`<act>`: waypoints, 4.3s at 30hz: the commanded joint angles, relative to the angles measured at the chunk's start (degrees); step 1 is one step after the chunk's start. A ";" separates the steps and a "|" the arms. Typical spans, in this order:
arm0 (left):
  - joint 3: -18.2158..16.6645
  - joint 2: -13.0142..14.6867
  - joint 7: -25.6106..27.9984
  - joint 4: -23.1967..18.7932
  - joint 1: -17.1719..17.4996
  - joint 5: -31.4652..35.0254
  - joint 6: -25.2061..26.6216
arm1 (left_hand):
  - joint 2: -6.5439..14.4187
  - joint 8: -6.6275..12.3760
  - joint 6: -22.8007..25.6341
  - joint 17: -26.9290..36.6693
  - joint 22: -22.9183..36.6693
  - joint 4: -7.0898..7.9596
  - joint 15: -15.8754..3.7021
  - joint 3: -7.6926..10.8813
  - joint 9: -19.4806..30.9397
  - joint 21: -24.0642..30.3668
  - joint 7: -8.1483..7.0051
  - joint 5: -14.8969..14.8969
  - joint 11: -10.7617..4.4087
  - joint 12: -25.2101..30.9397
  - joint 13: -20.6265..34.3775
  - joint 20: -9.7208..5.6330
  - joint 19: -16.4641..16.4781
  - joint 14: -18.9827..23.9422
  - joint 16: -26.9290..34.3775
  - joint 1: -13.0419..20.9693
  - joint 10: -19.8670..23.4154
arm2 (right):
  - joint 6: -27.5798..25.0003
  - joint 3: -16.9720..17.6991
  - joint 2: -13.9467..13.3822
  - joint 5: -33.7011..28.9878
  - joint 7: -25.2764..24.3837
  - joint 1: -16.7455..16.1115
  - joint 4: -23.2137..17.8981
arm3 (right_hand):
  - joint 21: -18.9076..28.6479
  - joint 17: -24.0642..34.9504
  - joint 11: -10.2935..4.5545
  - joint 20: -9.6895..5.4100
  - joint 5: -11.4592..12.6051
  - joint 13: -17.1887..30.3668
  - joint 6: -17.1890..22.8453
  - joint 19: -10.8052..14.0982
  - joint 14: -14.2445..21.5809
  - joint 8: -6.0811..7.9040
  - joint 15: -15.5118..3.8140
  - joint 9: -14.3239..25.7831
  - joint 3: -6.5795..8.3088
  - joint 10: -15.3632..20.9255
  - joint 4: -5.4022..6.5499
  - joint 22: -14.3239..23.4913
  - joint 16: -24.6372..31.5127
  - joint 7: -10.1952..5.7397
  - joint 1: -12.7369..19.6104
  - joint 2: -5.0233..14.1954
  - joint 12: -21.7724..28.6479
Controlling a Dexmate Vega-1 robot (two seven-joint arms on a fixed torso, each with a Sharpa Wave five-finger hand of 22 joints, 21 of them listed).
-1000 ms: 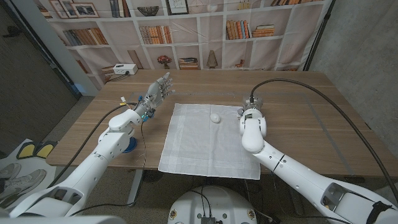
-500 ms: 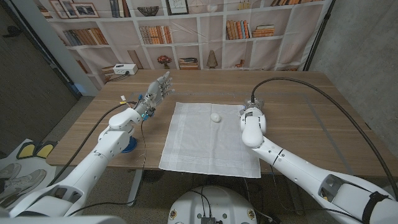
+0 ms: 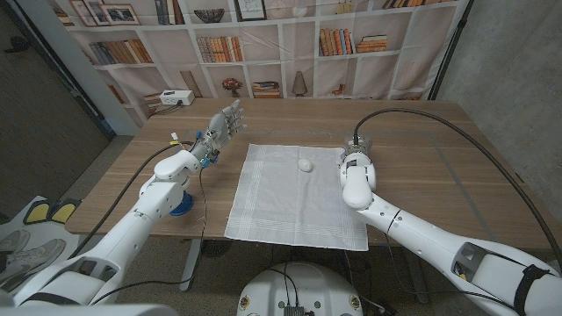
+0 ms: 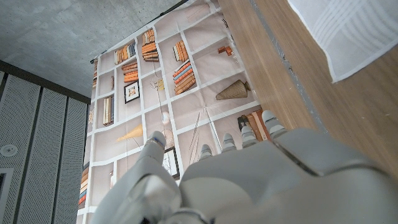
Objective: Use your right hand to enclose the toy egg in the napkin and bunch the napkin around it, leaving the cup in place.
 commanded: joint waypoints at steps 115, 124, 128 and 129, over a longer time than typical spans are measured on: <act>1.83 -2.65 -2.73 9.56 -6.96 0.90 -1.59 | 1.00 -0.05 -1.72 -0.09 -0.13 -0.54 -0.39 1.73 0.08 0.22 0.43 0.12 0.36 0.16 0.16 0.72 -3.31 -0.03 -0.11 1.51 -2.56 | 27.59 0.98 -8.13 40.35 -23.50 -2.03 -17.50 | -6.14 8.38 3.38 2.78 0.21 3.65 17.55 -2.88 1.87 0.50 -3.94 0.41 -7.65 4.28 5.59 0.41 1.02 3.85 -3.07 -2.50 3.81; 1.98 -2.83 -2.93 10.13 -7.29 1.01 -1.78 | 1.06 -0.05 -1.68 -0.09 -0.15 -0.58 -0.48 1.83 0.08 0.25 0.47 0.08 0.27 0.15 0.16 0.74 -3.23 0.02 -0.09 1.60 -2.58 | 30.41 3.19 -9.59 46.72 -18.41 -1.70 -17.83 | -11.19 6.56 4.29 6.51 -0.11 1.72 7.48 -11.28 -7.87 -7.02 -0.51 0.15 -13.83 -7.52 11.14 0.55 -3.17 3.45 -17.36 -7.00 -3.05; 2.06 -3.08 -3.24 10.82 -7.59 0.96 -2.04 | 1.07 -0.04 -1.65 -0.09 -0.15 -0.59 -0.45 1.87 0.08 0.24 0.43 0.06 0.26 0.15 0.16 0.72 -3.26 0.02 -0.09 1.63 -2.57 | 31.93 4.38 -10.06 49.32 -18.36 -2.35 -18.13 | -12.35 6.18 4.79 7.28 0.52 1.88 4.69 -12.94 -10.86 -8.65 0.13 0.28 -14.86 -10.05 11.28 0.58 -4.30 3.26 -18.70 -8.47 -4.30; 2.06 -3.17 -3.42 11.03 -7.66 0.89 -2.19 | 1.07 -0.05 -1.67 -0.09 -0.15 -0.60 -0.44 1.88 0.08 0.26 0.49 0.05 0.26 0.16 0.16 0.67 -3.23 0.02 -0.09 1.64 -2.56 | 31.93 4.97 -9.96 49.90 -19.24 -2.98 -18.39 | -12.40 6.17 5.34 7.38 0.79 1.92 4.78 -12.83 -10.79 -8.70 0.24 0.31 -14.48 -9.81 11.30 0.59 -4.23 3.43 -18.45 -7.70 -4.24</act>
